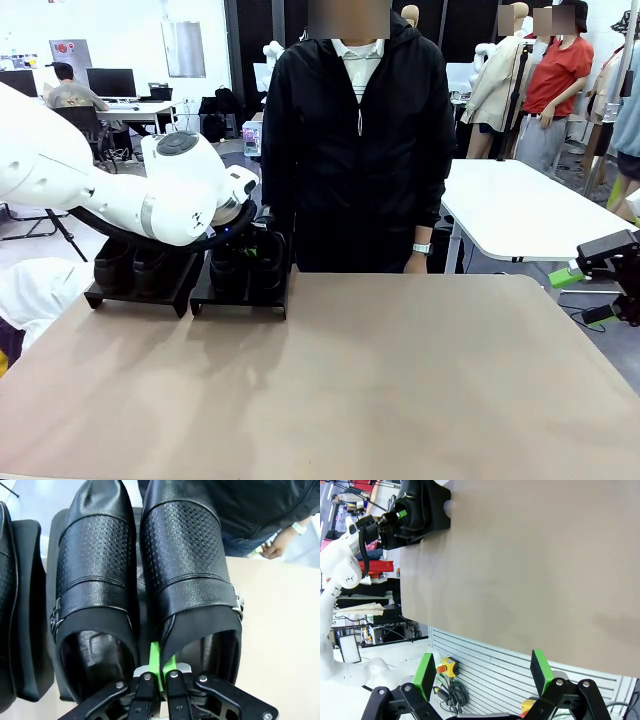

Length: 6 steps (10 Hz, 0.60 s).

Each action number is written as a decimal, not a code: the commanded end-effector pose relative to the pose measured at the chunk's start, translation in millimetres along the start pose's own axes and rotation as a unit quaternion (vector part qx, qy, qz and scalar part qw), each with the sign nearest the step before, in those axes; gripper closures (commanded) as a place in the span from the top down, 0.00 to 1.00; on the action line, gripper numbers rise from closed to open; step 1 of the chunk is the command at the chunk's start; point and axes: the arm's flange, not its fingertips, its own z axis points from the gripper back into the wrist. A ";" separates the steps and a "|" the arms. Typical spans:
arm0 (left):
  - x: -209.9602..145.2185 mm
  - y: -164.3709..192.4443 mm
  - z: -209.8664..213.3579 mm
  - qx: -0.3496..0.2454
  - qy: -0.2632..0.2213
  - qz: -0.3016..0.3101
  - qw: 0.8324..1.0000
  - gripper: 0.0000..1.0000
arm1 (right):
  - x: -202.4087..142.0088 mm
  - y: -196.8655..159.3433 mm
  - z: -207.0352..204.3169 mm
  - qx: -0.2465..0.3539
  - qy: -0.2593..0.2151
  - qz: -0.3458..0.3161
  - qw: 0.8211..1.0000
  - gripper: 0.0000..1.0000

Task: Organize the shoes by placing them on the stand.
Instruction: Place the Shoe from the middle of the table onto the Shoes Stand.

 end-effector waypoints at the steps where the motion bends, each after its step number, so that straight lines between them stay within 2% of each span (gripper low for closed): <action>1: 7.1 -4.3 4.3 -0.002 -0.003 -0.003 1.000 0.00 | 1.2 4.7 1.7 0.008 -0.001 -0.010 1.000 1.00; 2: 7.5 -5.1 8.5 -0.001 -0.006 -0.010 1.000 0.00 | 1.2 4.7 1.7 0.008 -0.001 -0.010 1.000 1.00; 3: 6.8 -7.1 14.1 0.001 -0.006 -0.015 1.000 0.59 | 1.2 4.7 1.7 0.008 -0.001 -0.010 1.000 1.00; 4: 6.6 -9.1 18.4 0.003 -0.011 -0.018 1.000 1.00 | 1.2 4.7 1.7 0.008 -0.001 -0.010 1.000 1.00; 6: 8.9 -8.7 29.9 0.015 -0.028 -0.019 0.999 1.00 | 1.2 4.7 1.7 0.008 -0.001 -0.010 1.000 1.00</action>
